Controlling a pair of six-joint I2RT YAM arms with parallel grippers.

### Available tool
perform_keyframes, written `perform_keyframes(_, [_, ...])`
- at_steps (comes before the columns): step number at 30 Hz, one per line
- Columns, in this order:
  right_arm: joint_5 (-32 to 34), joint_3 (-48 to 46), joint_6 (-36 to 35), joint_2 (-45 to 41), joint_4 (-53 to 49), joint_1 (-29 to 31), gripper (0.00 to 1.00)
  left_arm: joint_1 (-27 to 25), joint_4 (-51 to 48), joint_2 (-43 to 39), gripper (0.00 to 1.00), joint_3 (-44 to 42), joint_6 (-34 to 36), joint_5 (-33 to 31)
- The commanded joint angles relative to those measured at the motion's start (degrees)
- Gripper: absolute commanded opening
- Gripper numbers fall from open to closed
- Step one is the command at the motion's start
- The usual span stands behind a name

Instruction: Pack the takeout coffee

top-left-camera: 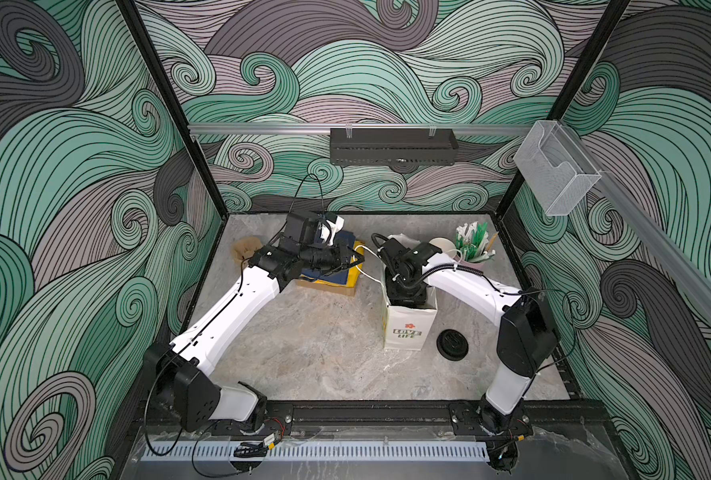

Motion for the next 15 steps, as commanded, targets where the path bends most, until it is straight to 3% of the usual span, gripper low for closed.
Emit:
perform_keyframes(1, [-2.7,-1.0,0.6,2.2,-7.1,0.4,0.54,-0.3,0.0,-0.7,0.00,1.4,0.3,-0.1])
perform_keyframes(15, [1.0,3.9,0.9,-6.3,-9.1,0.7,0.54,-0.3,0.0,-0.9,0.00,1.6,0.2,-0.2])
